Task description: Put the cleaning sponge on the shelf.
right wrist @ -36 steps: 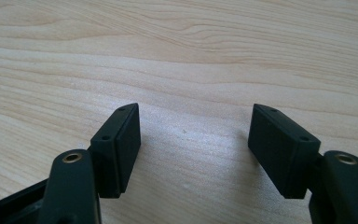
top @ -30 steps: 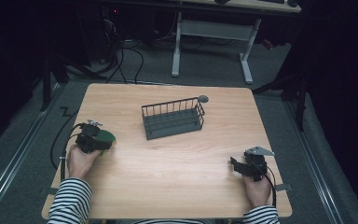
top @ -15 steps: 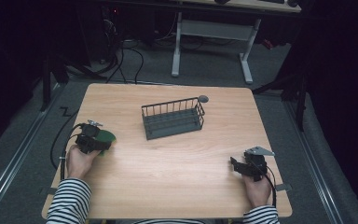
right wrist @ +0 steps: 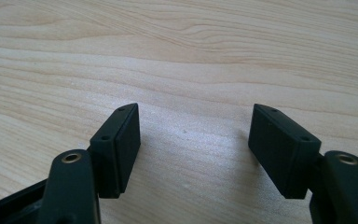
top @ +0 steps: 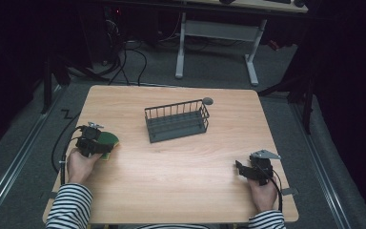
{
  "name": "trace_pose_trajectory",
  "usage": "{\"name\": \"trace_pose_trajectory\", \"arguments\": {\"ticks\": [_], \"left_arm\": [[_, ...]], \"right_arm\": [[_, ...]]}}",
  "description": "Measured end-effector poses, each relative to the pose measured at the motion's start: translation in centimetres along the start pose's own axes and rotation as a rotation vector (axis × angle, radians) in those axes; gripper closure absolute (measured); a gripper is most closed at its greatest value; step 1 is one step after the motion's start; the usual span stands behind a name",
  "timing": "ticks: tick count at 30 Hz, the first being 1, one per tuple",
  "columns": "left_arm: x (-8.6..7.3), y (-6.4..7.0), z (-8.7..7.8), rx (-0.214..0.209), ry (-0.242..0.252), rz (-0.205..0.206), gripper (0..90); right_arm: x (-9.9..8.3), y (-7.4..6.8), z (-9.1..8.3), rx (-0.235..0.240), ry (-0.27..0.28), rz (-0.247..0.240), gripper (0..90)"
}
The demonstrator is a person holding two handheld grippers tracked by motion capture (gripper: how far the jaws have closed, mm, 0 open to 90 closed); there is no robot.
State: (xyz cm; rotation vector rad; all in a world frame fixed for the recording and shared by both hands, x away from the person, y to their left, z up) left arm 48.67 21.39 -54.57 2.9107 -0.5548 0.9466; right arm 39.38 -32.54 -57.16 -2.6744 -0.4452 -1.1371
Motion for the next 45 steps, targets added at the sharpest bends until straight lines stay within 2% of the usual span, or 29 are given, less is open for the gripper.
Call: {"name": "trace_pose_trajectory", "arguments": {"ticks": [7,13,22,28,30,36,45], "left_arm": [[0.4,0.9,-1.5,-0.061,0.016,-0.042,30.8],[0.4,0.9,-2.1,-0.074,0.012,-0.069,30.9],[0.4,1.5,-3.0,-0.092,0.008,-0.059,30.8],[0.6,2.0,-4.0,-0.116,0.03,-0.069,30.9],[0.6,2.0,-4.2,-0.118,0.026,-0.062,30.9],[1.4,2.6,-5.2,-0.12,0.041,-0.037,30.9],[3.1,3.6,-6.9,-0.155,0.075,-0.024,30.9]], "right_arm": [[0.0,0.0,0.0,0.0,-0.001,0.0,33.3],[0.0,0.0,0.0,0.001,-0.002,0.0,33.1],[0.0,-0.1,0.0,0.003,-0.002,0.0,32.9],[0.0,-0.1,0.0,0.003,-0.002,0.001,32.9],[0.0,-0.1,0.0,0.003,-0.003,0.001,32.9],[0.0,-0.1,0.0,0.004,-0.002,-0.001,32.8],[0.0,-0.1,0.0,0.004,-0.002,-0.001,32.7]]}}
Point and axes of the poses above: each handheld gripper's, and its own axes: z roughly forward along the jaws, x roughly out of its top, y roughly to its right, the point moved 6 cm from there along z, roughly forward along the jaws, and after that the axes turned 7 degrees about x, right-handed, at the moved point
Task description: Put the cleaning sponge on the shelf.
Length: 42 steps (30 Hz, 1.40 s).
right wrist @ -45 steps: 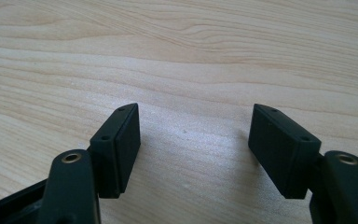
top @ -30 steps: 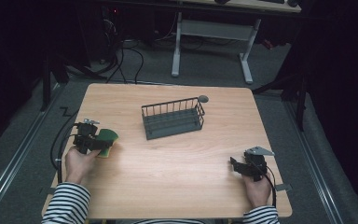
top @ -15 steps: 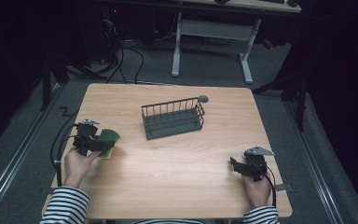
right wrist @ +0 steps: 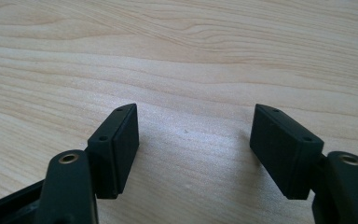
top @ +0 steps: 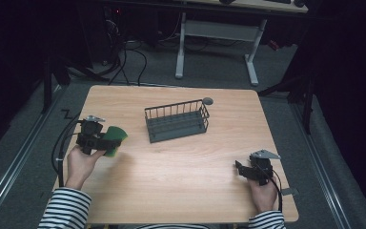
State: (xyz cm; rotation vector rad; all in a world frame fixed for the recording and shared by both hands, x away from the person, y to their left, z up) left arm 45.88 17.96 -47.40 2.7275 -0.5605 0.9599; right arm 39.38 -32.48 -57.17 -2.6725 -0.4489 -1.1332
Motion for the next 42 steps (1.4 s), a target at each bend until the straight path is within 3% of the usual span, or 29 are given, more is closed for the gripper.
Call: {"name": "trace_pose_trajectory", "arguments": {"ticks": [14,19,24,28,31,34,42], "left_arm": [[4.7,1.6,-1.2,-0.035,0.029,0.037,30.9],[6.2,2.6,-1.2,-0.011,0.033,0.073,30.9],[7.3,3.7,-1.0,-0.011,0.037,0.107,30.9],[8.2,4.4,-0.6,-0.035,0.042,0.107,30.9],[8.8,4.8,-0.3,-0.022,0.04,0.116,30.9],[9.5,5.3,0.0,-0.037,0.048,0.106,30.9],[11.2,6.7,0.6,-0.046,0.048,0.127,30.9]], "right_arm": [[0.0,0.0,0.0,0.001,0.0,0.005,32.5],[0.0,0.0,0.0,0.002,0.0,0.004,32.4],[0.0,0.0,0.0,0.002,0.0,0.004,32.3],[0.0,0.0,0.0,0.002,0.0,0.005,32.3],[0.0,0.0,0.0,0.002,0.0,0.005,32.3],[0.0,0.0,0.0,0.002,-0.001,0.005,32.3],[0.0,0.0,0.0,0.002,-0.001,0.005,32.1]]}}
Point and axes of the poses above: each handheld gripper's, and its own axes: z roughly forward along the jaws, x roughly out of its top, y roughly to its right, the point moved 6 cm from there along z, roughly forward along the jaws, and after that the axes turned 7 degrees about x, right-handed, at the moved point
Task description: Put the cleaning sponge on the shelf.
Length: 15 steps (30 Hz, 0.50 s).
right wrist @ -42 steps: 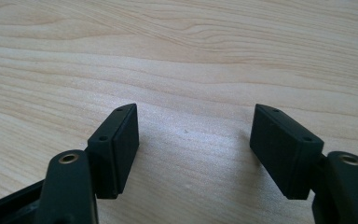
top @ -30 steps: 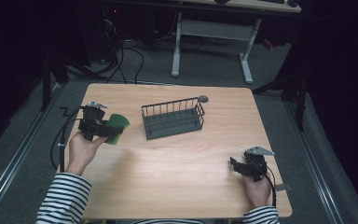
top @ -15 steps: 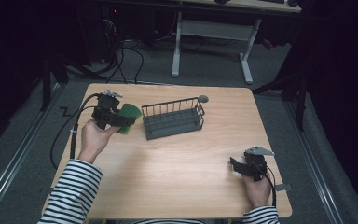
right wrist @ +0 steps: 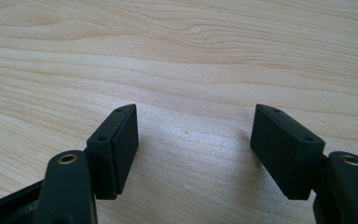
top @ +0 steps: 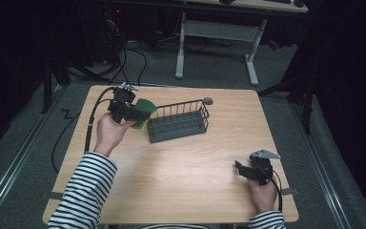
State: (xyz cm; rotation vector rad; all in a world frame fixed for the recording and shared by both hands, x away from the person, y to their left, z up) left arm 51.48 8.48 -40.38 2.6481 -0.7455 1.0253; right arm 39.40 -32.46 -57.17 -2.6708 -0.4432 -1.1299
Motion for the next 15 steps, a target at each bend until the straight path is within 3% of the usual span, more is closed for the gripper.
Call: {"name": "trace_pose_trajectory", "arguments": {"ticks": [15], "left_arm": [[3.1,2.4,1.9,0.002,0.002,0.036,31.0]], "right_arm": [[0.0,0.0,0.0,0.001,0.0,-0.003,31.7]]}}
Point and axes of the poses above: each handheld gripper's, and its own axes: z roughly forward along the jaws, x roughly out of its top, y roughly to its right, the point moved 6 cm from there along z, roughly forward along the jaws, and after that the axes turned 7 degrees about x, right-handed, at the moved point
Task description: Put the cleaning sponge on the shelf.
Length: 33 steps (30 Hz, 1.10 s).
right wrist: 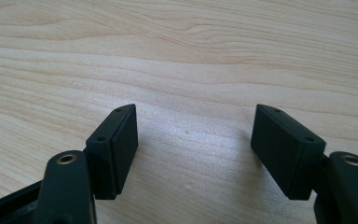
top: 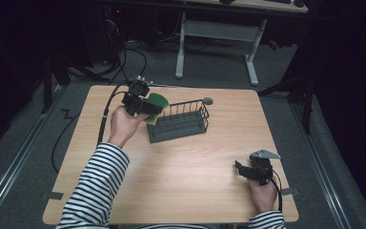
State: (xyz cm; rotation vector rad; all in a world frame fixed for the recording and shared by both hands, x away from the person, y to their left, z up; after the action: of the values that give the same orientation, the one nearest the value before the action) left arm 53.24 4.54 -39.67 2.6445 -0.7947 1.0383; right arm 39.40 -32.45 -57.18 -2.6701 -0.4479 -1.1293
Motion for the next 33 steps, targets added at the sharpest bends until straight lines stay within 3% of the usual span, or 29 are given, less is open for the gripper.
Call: {"name": "trace_pose_trajectory", "arguments": {"ticks": [4,7,16,33], "left_arm": [[0.9,1.0,1.1,0.002,-0.006,0.023,30.9],[1.3,1.4,1.7,-0.009,-0.003,0.017,30.9],[2.2,2.3,3.6,0.017,-0.005,0.04,30.9],[2.0,1.5,6.5,0.096,-0.009,0.027,30.8]], "right_arm": [[0.0,0.0,0.0,0.0,0.0,-0.001,31.7],[0.0,0.0,0.0,0.0,0.0,-0.002,31.7],[0.0,0.0,0.0,0.0,0.0,-0.004,31.5],[0.0,0.0,0.0,0.0,-0.002,-0.004,30.7]]}}
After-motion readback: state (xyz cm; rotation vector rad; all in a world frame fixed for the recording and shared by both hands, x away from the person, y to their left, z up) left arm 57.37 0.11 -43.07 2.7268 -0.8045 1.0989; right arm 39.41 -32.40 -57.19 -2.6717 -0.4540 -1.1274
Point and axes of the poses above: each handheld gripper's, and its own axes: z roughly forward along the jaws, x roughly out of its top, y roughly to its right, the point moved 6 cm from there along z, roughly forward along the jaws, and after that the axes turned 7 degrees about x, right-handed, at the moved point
